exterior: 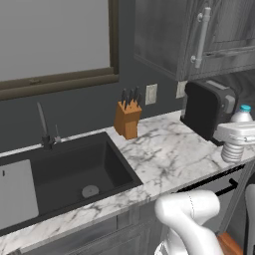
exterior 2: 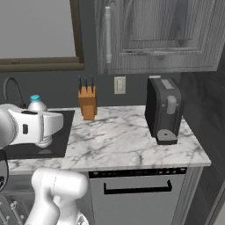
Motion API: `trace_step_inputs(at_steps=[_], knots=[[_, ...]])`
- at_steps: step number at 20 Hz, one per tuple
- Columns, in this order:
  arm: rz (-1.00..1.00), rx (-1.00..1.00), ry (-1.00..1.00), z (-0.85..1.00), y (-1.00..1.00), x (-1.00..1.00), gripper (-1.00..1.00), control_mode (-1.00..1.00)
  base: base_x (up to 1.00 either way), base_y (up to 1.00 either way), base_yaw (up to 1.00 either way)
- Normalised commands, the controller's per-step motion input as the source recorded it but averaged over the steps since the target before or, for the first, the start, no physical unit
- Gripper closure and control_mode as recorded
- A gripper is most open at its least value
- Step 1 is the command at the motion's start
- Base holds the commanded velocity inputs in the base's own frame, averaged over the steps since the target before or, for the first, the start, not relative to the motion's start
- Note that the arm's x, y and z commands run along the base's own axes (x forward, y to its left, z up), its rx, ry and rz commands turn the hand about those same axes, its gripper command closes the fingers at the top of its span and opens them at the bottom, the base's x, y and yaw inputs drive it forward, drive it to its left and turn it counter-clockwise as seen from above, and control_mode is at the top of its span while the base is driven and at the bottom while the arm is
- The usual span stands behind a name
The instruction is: Take the bottled waters from the counter and place them in the freezer to freeze. Close the freezer door after placing the bottles.
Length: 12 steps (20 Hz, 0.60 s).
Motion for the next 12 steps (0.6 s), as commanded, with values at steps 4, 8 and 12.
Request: trace_step_inputs(at_steps=[4,8,12], knots=[[0.00,0.00,0.00,0.00,0.01,0.00,1.00,-1.00,0.00,0.00,0.00],[0.00,0.00,0.00,0.00,0.00,0.00,1.00,-1.00,0.00,0.00,0.00],[0.00,0.00,0.00,0.00,0.00,-0.05,1.00,-1.00,0.00,0.00,0.00]])
